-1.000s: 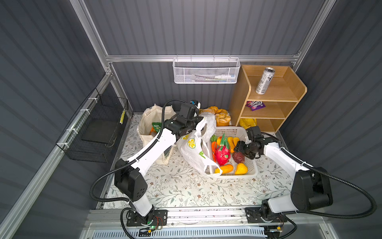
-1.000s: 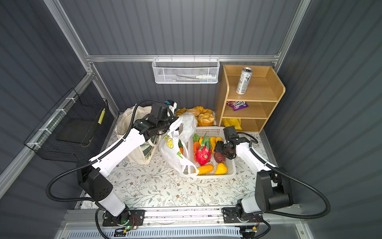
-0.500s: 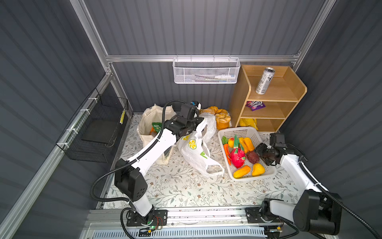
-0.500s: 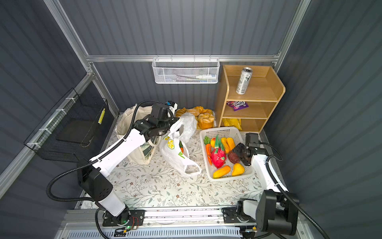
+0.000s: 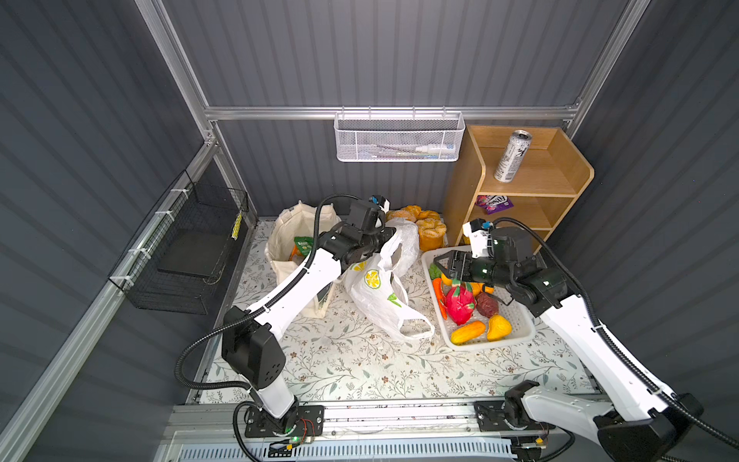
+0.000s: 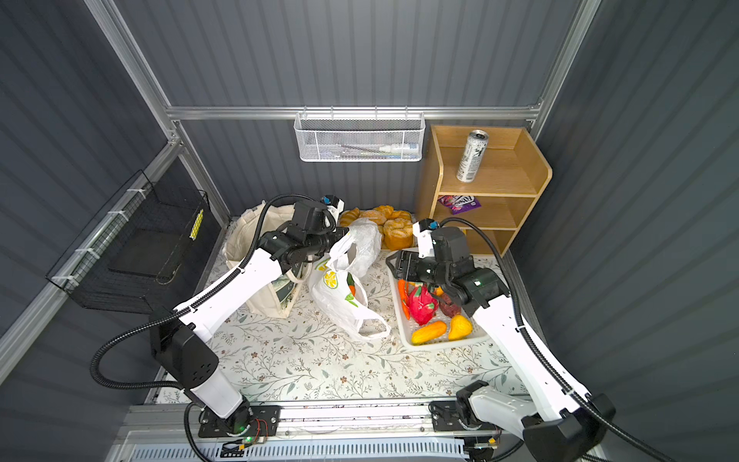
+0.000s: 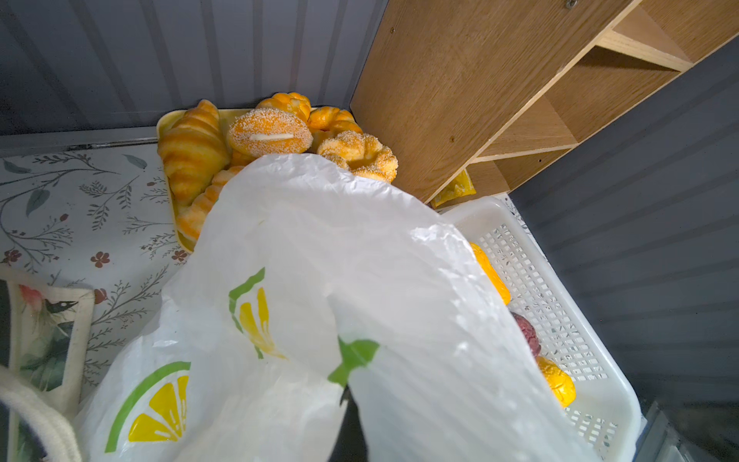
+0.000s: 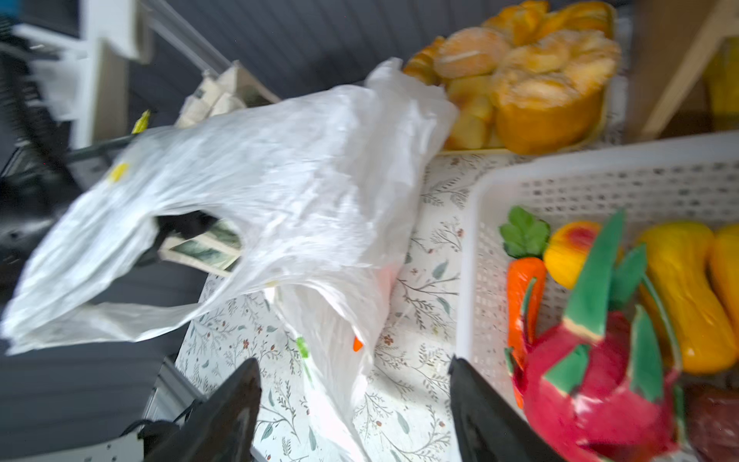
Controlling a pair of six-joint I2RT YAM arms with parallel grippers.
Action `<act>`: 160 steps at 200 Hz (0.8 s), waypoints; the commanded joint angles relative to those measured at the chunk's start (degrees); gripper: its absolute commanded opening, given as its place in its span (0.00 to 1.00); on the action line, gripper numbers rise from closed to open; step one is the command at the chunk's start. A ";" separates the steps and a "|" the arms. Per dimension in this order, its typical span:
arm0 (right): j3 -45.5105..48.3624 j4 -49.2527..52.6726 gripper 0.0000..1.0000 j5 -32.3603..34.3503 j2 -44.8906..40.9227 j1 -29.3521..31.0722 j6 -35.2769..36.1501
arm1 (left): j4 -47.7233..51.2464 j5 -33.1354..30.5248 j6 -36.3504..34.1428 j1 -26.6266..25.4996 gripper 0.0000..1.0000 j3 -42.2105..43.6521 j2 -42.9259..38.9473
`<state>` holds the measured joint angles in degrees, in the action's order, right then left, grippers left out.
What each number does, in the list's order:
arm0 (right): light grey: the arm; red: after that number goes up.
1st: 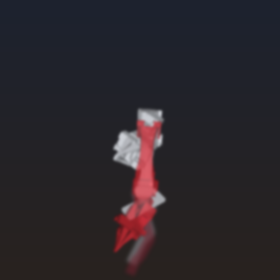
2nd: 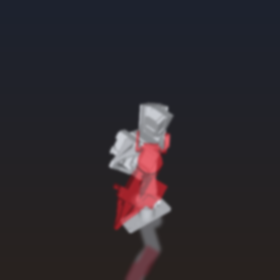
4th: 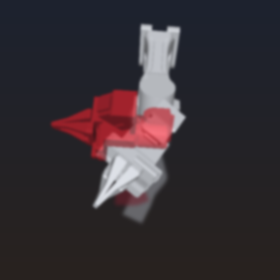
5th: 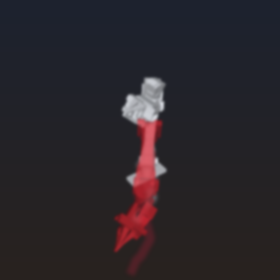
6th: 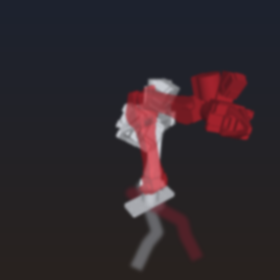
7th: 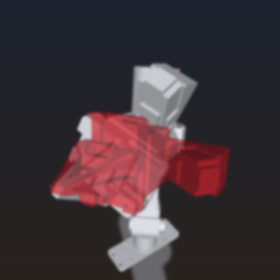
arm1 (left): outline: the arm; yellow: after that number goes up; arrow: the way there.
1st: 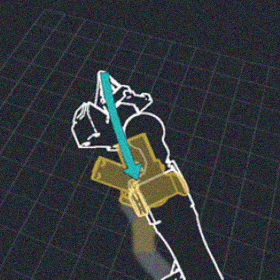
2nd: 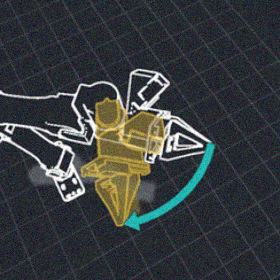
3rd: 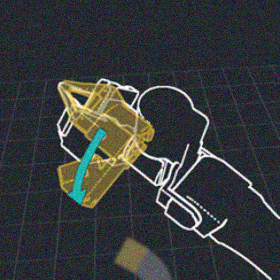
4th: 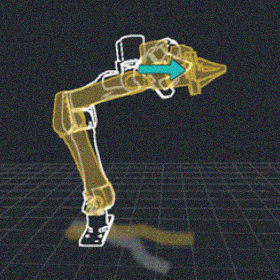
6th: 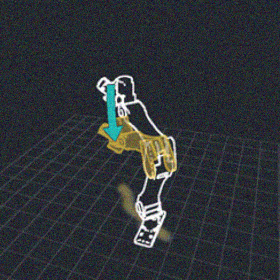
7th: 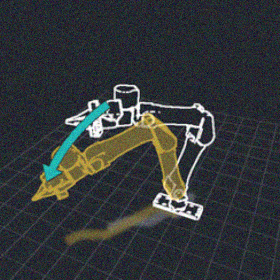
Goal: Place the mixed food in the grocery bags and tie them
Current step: 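Drop the carrot into the white plastic bag and open the right gripper, then lift the bag with the left gripper while the right reaches for its handle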
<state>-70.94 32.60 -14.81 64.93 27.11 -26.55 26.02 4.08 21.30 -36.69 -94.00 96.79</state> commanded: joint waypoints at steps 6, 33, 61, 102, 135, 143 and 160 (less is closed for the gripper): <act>-2.19 -0.67 0.77 1.50 -0.02 4.91 6.10 | -0.97 1.89 0.90 0.21 0.00 0.23 2.51; 0.21 0.37 0.78 0.66 1.03 7.07 5.46 | -0.97 2.16 0.94 0.16 0.00 -0.70 3.86; 10.40 -1.06 0.79 0.14 -0.42 7.16 3.71 | -1.06 1.89 0.94 0.19 0.00 -0.92 4.35; 20.36 -0.43 0.79 -3.82 -3.51 9.26 1.62 | -0.62 1.22 0.72 0.15 0.00 -1.95 4.63; 24.99 -2.29 0.78 -3.67 -3.68 10.94 0.33 | -0.53 1.20 0.61 0.16 0.00 -2.49 4.81; 25.52 -3.10 0.77 -3.82 -3.29 10.94 0.03 | -0.53 1.20 0.63 0.17 0.00 -2.54 4.78; 26.16 -4.88 0.75 -6.47 -1.67 11.03 -0.59 | -0.54 0.89 0.59 0.17 0.00 -2.60 4.76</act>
<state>-45.76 30.72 -18.00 62.02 37.93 -25.71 25.63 5.15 21.69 -36.69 -94.70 100.90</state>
